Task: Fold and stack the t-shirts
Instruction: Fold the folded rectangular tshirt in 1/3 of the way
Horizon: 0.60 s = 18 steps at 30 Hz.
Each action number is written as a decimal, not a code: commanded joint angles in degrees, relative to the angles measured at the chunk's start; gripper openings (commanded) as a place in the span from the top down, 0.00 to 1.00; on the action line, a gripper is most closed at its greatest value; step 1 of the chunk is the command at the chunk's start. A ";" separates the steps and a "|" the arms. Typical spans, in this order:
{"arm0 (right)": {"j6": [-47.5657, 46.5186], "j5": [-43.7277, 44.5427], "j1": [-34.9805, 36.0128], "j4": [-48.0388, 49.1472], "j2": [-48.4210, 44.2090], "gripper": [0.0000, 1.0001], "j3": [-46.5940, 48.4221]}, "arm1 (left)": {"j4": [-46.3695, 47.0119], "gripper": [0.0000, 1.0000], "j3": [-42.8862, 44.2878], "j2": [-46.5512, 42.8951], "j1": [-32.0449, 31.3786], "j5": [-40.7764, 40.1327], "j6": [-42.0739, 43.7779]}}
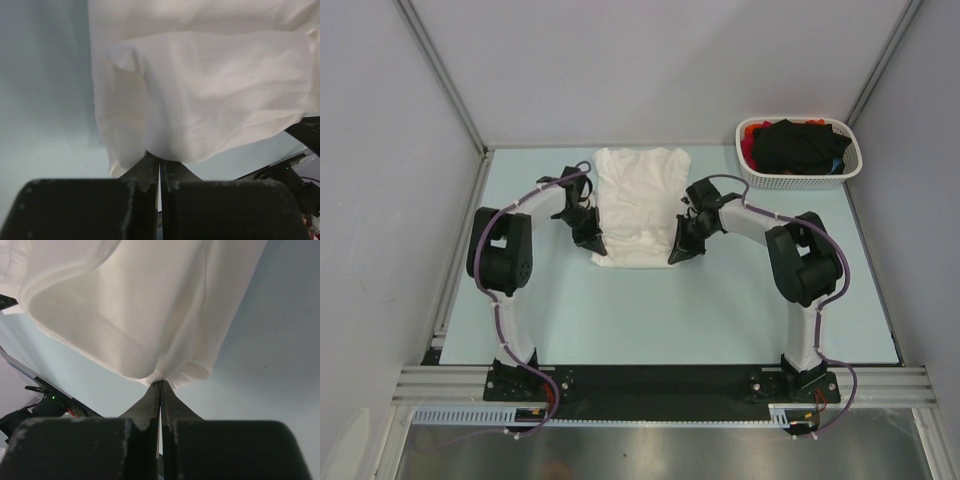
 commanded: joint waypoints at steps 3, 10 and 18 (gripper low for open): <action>-0.26 -0.32 0.42 0.74 1.49 1.00 3.43 | 1.05 1.00 8.14 1.24 -0.61 3.96 -2.38; -0.09 0.20 0.42 0.48 2.54 1.00 4.40 | 0.70 1.00 9.02 3.25 -0.69 1.78 -1.59; 0.27 1.78 0.42 0.13 2.81 1.00 5.46 | 2.11 1.00 16.65 7.04 -0.69 0.28 -3.60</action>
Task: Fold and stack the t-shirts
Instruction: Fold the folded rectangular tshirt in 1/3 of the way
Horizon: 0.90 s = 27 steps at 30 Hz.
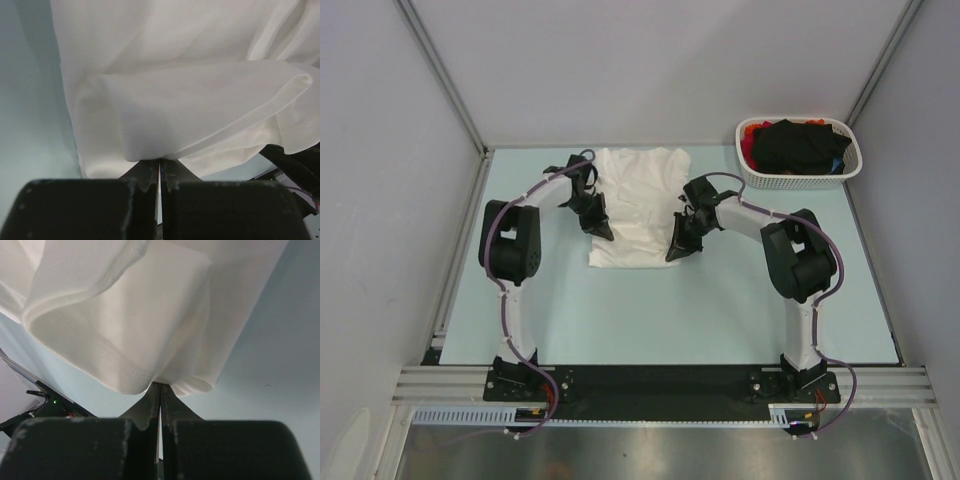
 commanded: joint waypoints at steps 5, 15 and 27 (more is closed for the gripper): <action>1.12 4.22 0.35 2.49 -1.19 1.00 1.54 | 2.89 1.00 14.32 0.88 -0.28 -2.04 -3.02; 0.60 3.00 0.01 7.33 -4.01 1.00 2.33 | 3.08 1.00 13.56 -3.16 0.16 -1.25 -2.76; -0.37 2.11 -2.98 9.44 -2.26 1.00 5.31 | 2.99 1.00 1.43 -9.23 0.34 -3.09 0.49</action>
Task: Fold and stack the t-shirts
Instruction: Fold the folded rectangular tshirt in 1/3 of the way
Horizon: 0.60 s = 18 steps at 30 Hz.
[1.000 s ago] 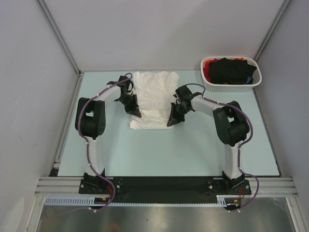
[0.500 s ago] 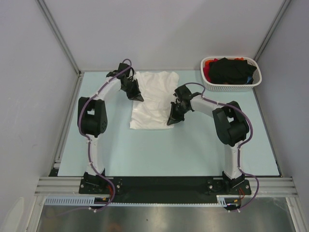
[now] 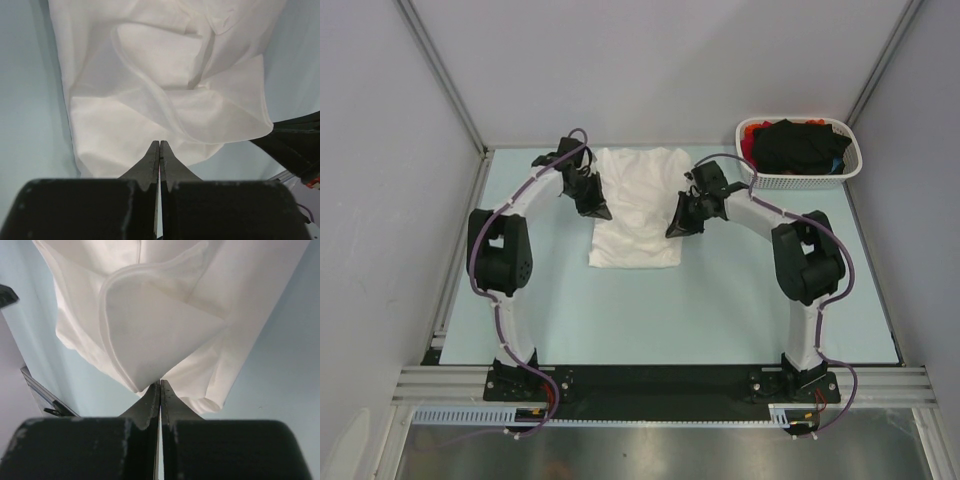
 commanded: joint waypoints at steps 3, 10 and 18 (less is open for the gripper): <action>-0.85 3.13 -0.91 4.18 2.76 1.00 5.52 | 0.50 1.00 -3.56 -3.24 0.29 -0.78 1.85; 2.04 13.22 -0.65 12.96 4.00 1.00 5.35 | 0.41 1.00 -4.00 -4.65 0.38 -0.69 2.64; 1.26 21.85 0.23 9.54 0.23 1.00 4.13 | 0.58 1.00 -5.85 -5.62 0.38 1.32 3.95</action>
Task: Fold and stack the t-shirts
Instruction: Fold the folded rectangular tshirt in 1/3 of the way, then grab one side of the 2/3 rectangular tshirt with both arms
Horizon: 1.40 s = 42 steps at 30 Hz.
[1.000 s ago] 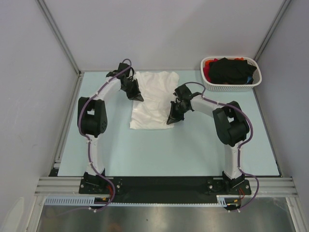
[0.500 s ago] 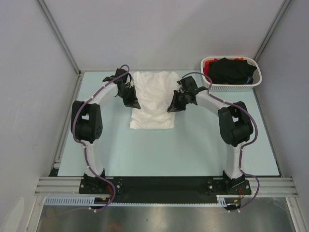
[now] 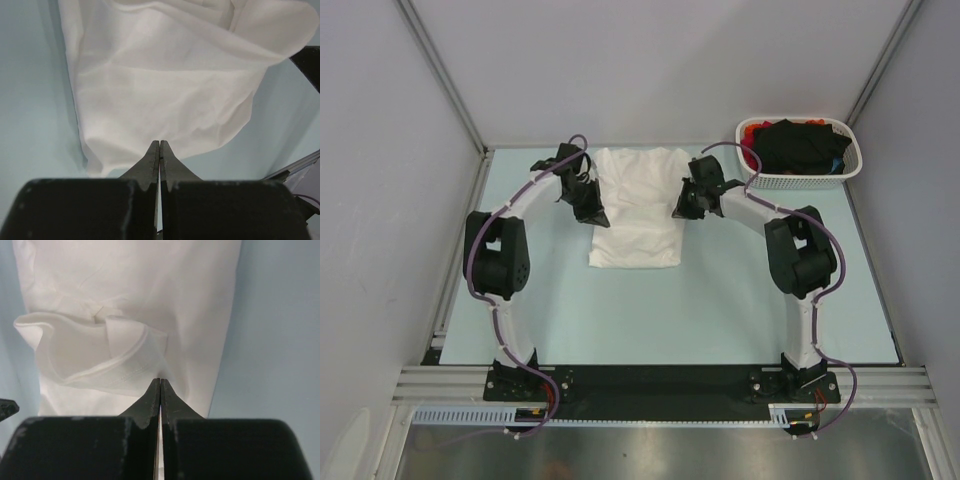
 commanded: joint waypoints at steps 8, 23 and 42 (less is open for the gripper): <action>-0.30 -8.89 1.81 6.11 -9.61 1.00 -2.82 | 1.39 1.00 -2.31 -2.24 -0.26 3.97 2.74; 2.26 2.59 2.78 -6.09 6.49 1.00 8.86 | 0.87 1.00 -1.43 -3.29 -0.26 -0.51 2.21; 4.80 -21.64 -8.47 -4.52 -23.06 0.20 -25.04 | 7.54 0.00 -25.34 -13.49 6.95 5.90 -1.04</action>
